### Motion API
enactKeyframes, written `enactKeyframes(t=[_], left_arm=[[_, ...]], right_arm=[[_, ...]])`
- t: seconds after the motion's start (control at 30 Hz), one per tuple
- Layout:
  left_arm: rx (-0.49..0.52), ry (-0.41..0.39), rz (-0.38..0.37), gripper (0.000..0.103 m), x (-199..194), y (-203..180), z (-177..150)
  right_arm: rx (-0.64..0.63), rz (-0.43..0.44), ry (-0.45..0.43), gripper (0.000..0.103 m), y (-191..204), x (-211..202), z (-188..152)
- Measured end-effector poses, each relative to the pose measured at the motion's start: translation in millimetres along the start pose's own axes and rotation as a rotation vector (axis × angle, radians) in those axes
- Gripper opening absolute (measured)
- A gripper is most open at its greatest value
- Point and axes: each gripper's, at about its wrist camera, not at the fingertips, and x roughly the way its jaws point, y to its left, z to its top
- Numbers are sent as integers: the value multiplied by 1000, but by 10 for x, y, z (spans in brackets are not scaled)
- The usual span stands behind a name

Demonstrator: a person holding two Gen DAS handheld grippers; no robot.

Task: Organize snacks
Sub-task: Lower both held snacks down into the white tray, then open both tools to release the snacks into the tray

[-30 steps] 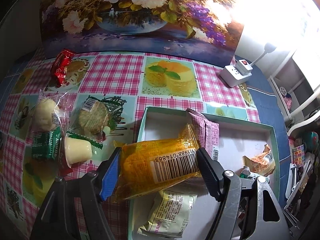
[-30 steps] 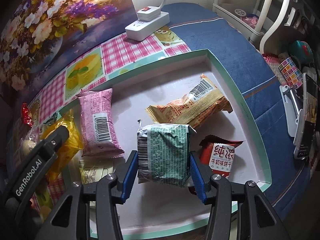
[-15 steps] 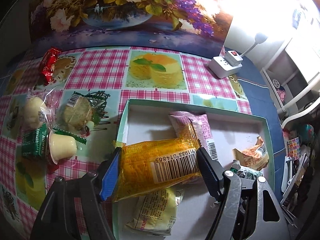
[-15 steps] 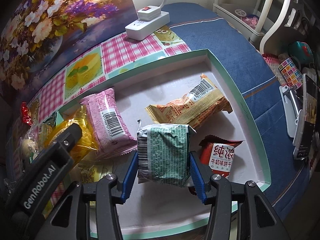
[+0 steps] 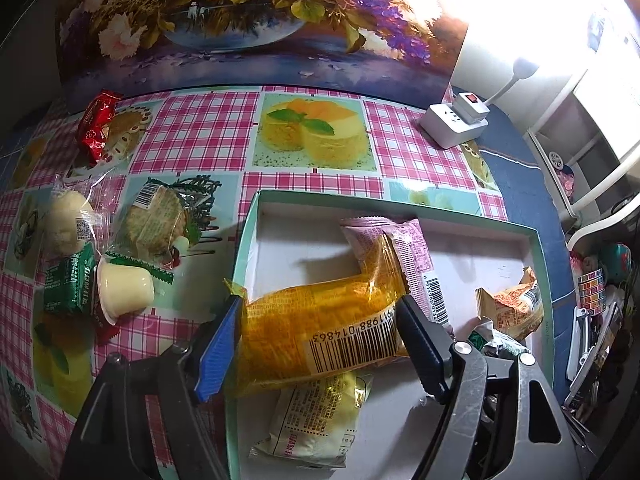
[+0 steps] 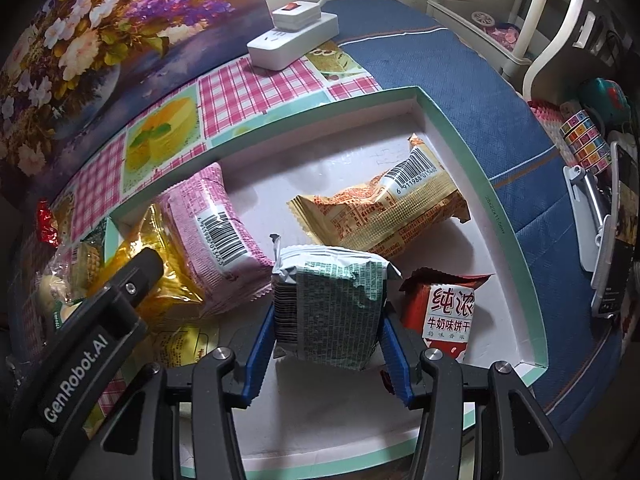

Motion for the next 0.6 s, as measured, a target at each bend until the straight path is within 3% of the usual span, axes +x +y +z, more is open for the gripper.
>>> enactKeyframes(t=[0.13, 0.23, 0.33, 0.53, 0.6], left_arm=[[2, 4, -12, 78, -40, -13, -13], [7, -10, -19, 79, -109, -26, -10], [9, -18, -24, 82, -194, -29, 9], [10, -66, -40, 84, -465, -5, 65], [5, -89, -33, 89, -560, 27, 85]], right_arm=[[1, 10, -2, 55, -6, -20, 12], [6, 30, -8, 66, -11, -54, 10], [5, 35, -21, 67, 6, -105, 6], [3, 48, -71, 68, 36, -298, 12], [2, 52, -95, 73, 35, -382, 20]])
